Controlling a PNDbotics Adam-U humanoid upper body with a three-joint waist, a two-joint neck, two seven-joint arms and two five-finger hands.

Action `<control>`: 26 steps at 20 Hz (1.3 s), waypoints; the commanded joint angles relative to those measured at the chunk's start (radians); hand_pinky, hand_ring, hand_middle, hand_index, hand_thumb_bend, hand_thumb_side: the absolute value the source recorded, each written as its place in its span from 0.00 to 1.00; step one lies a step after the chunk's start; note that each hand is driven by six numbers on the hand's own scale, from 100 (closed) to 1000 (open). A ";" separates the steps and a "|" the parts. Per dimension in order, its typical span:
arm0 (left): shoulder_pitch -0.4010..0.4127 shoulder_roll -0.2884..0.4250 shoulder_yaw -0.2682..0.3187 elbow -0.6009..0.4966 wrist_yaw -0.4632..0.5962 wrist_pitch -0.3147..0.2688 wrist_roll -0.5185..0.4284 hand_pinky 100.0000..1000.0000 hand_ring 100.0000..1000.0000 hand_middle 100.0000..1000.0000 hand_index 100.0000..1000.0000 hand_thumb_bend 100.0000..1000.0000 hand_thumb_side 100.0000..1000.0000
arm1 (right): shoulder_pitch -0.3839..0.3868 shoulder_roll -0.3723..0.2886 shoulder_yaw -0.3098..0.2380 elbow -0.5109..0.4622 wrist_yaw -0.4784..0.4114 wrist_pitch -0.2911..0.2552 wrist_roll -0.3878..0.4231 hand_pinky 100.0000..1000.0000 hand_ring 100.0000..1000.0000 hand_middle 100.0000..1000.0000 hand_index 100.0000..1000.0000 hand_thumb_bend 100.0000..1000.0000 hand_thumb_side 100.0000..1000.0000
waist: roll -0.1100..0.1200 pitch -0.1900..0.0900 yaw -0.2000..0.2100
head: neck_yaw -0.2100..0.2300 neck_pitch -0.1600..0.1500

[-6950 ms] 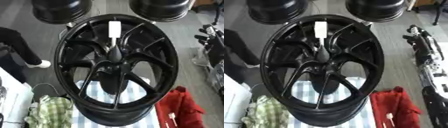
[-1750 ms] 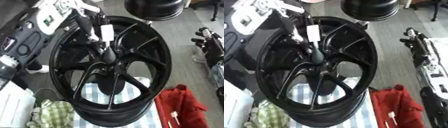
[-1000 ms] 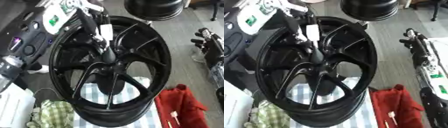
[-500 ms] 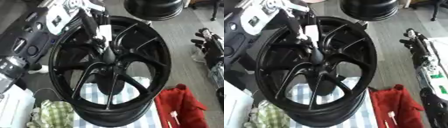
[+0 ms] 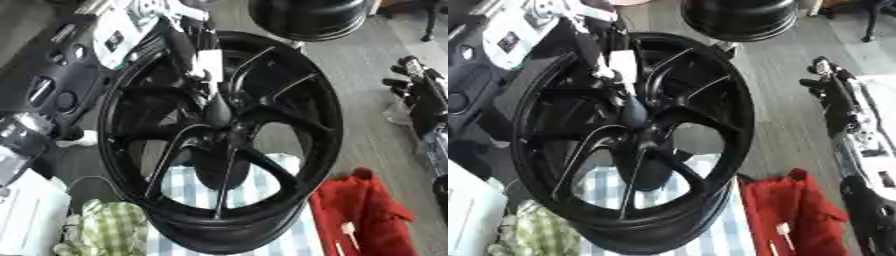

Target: Pull the pin out of the wheel hub.

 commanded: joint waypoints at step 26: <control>0.010 0.199 0.236 -0.321 0.121 0.149 0.135 0.77 0.61 0.45 0.38 0.03 0.00 | -0.003 -0.040 -0.017 -0.025 -0.006 -0.011 -0.016 0.93 0.68 0.73 0.76 0.00 0.49 | -0.004 -0.020 0.028 | -0.031 -0.002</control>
